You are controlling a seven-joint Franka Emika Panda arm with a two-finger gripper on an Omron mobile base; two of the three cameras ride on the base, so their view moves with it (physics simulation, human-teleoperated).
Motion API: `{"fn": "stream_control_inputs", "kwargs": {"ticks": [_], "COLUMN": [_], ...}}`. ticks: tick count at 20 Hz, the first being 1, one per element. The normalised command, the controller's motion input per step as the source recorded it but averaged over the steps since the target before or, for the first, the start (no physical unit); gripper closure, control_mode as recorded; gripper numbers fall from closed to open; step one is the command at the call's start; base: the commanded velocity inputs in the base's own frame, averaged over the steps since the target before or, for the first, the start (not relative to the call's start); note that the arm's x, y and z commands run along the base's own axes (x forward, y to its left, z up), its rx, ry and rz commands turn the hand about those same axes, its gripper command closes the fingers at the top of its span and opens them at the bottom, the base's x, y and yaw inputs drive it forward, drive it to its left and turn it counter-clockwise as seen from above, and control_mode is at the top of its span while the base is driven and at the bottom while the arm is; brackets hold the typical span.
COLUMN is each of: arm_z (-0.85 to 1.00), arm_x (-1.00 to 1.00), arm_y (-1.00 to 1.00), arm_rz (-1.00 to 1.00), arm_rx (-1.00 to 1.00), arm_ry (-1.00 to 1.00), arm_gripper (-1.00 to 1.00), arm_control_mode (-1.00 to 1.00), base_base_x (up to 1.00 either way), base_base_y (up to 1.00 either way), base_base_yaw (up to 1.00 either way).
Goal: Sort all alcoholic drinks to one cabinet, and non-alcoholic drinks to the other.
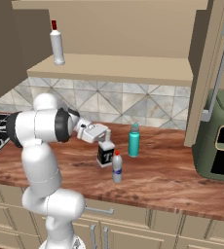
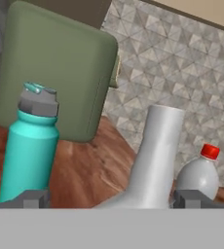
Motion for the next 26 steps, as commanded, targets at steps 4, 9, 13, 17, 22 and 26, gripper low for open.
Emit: {"fn": "stream_control_inputs", "kwargs": {"ticks": [4,9,13,17,22,26], "arm_z": [0.00,0.00,0.00,0.02,0.02,0.03], "arm_x": [-0.30,-0.27,-0.19,-0.06,0.00,0.00], "arm_y": [-0.02,0.00,0.00,0.00,0.00,0.00], "arm_rz": [-0.02,0.00,0.00,0.00,0.00,0.00], "arm_rx": [-0.03,-0.01,0.00,0.00,0.00,0.00], "arm_ry": [0.00,0.00,0.00,-0.01,0.00,0.00], "arm_gripper": [-1.00,-1.00,-1.00,-1.00,1.00,1.00], "arm_control_mode": [-1.00,-1.00,-1.00,-1.00,-1.00,-1.00], "base_base_x": [0.00,0.00,0.00,0.00,0.00,0.00], "base_base_y": [0.00,0.00,0.00,0.00,0.00,0.00], "base_base_yaw": [0.00,0.00,0.00,0.00,0.00,0.00]}}
